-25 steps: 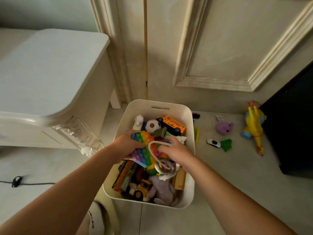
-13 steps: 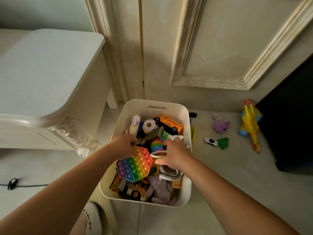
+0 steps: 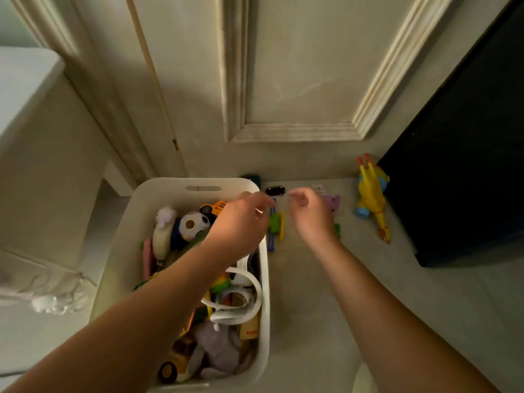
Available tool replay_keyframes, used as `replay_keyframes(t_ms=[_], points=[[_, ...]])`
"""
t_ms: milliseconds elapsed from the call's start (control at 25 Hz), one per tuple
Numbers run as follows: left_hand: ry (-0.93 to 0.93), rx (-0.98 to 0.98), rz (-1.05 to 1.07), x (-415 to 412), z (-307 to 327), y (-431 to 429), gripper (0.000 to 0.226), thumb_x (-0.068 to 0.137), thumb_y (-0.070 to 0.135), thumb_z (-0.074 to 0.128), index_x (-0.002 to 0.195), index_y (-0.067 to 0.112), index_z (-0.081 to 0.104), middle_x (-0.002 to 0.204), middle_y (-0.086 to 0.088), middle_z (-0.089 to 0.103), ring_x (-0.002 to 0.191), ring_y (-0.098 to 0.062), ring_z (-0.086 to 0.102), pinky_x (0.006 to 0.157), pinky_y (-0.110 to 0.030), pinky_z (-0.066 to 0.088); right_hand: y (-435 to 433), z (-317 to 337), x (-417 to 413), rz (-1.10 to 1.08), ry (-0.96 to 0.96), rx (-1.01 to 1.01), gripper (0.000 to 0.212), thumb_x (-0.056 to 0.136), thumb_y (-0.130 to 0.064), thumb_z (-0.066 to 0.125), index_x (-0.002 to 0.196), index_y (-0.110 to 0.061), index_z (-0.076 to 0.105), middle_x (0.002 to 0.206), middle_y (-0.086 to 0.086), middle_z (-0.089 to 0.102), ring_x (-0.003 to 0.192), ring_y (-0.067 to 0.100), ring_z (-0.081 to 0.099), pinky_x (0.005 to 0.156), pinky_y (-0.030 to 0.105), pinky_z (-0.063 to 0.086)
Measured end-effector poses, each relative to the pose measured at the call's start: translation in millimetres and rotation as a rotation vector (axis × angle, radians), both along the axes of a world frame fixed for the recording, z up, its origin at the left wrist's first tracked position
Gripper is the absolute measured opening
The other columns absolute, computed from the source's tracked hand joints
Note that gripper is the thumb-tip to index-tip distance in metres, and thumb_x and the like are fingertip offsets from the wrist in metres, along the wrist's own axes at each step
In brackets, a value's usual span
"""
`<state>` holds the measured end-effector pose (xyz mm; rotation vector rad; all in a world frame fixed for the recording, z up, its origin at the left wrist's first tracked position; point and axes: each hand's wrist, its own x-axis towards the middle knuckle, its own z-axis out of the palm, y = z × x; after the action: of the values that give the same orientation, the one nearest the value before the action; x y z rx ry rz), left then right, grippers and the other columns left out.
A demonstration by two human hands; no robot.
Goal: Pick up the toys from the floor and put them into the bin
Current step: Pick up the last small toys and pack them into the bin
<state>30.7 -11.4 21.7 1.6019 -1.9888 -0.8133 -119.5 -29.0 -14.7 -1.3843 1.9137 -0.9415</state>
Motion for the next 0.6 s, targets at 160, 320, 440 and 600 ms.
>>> replay_keyframes(t_ms=[160,320,440,600], points=[[0.046,0.083,-0.066,-54,-29,-11,0.033,0.088,0.01,0.052,0.116,0.022,0.064,0.119,-0.006,0.06,0.106,-0.022,0.058,0.084,-0.021,0.037,-13,-62,-75,-0.116,0.148,0.2,0.027,0.088,-0.007,0.052,0.112,-0.012,0.065,0.118,0.016,0.056,0.104,0.03,0.058,0.096,0.03,0.043],[0.004,0.304,-0.075,-94,-64,-17,0.042,0.088,0.012,0.052,0.127,0.027,0.054,0.132,-0.003,0.049,0.115,-0.02,0.054,0.085,-0.016,0.034,-15,-121,-124,0.002,0.387,0.544,0.045,0.092,-0.022,0.053,0.137,-0.022,0.048,0.141,0.019,0.039,0.127,0.037,0.044,0.105,0.036,0.034],[-0.011,0.512,-0.066,-116,-84,-25,0.045,0.091,0.014,0.05,0.134,0.025,0.046,0.131,-0.008,0.047,0.102,-0.025,0.061,0.081,-0.024,0.043,-24,-146,-133,0.133,0.419,0.619,0.064,0.087,-0.044,0.06,0.146,-0.036,0.034,0.16,0.01,0.011,0.145,0.038,0.015,0.114,0.048,0.02],[0.174,0.701,0.121,-132,-101,-35,0.04,0.094,0.007,0.046,0.134,0.015,0.047,0.106,-0.012,0.06,0.087,-0.026,0.063,0.066,-0.016,0.047,-35,-173,-122,0.25,0.493,0.645,0.063,0.085,-0.06,0.055,0.143,-0.047,0.033,0.161,0.002,0.002,0.144,0.039,0.006,0.113,0.054,0.019]])
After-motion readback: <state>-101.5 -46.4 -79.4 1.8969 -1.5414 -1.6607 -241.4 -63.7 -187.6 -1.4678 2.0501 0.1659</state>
